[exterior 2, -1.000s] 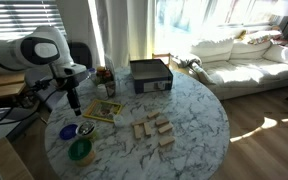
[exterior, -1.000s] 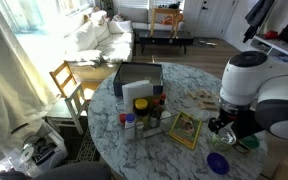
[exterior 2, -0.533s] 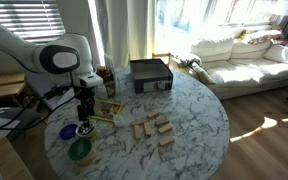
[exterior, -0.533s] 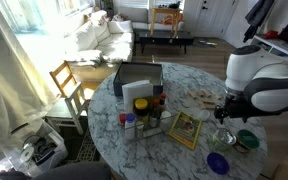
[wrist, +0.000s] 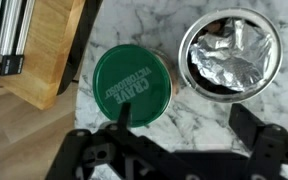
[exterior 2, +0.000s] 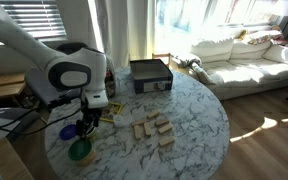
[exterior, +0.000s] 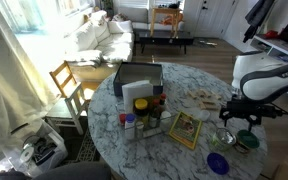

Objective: Take the lids off the cans than stack the cans

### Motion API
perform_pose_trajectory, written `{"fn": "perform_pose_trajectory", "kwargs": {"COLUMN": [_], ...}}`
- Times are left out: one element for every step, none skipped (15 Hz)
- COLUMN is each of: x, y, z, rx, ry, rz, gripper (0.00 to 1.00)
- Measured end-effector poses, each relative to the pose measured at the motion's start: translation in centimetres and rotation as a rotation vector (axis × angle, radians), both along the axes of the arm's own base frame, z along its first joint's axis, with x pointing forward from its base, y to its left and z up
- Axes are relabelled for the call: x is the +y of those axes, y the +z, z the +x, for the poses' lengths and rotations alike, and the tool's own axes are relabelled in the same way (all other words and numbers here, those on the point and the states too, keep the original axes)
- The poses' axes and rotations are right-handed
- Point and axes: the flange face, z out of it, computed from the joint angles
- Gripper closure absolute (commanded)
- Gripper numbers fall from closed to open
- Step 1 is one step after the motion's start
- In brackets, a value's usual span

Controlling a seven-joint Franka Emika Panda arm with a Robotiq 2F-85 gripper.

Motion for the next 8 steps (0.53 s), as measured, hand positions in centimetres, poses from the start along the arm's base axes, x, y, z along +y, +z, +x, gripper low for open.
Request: {"fn": "perform_pose_trajectory", "kwargs": {"x": [-0.4, -0.8, -1.2, -1.6, -2.0, -2.3, -2.6, -2.8], "y": [-0.3, -0.6, -1.0, -1.3, -1.5, -1.7, -1.9, -2.1], "z": [-0.1, -0.2, -0.3, -0.4, -0.5, -0.5, -0.6, -0.7], "rx": [-0.003, -0.006, -0.010, -0.012, -0.016, -0.019, -0.022, -0.023], "ry": [-0.041, -0.076, -0.109, -0.136, -0.157, -0.174, -0.188, -0.199], "rz": [0.009, 0.015, 0.018, 0.021, 0.023, 0.024, 0.025, 0.026], "gripper": [0.00, 0.00, 0.00, 0.00, 0.13, 0.26, 0.32, 0.42]}}
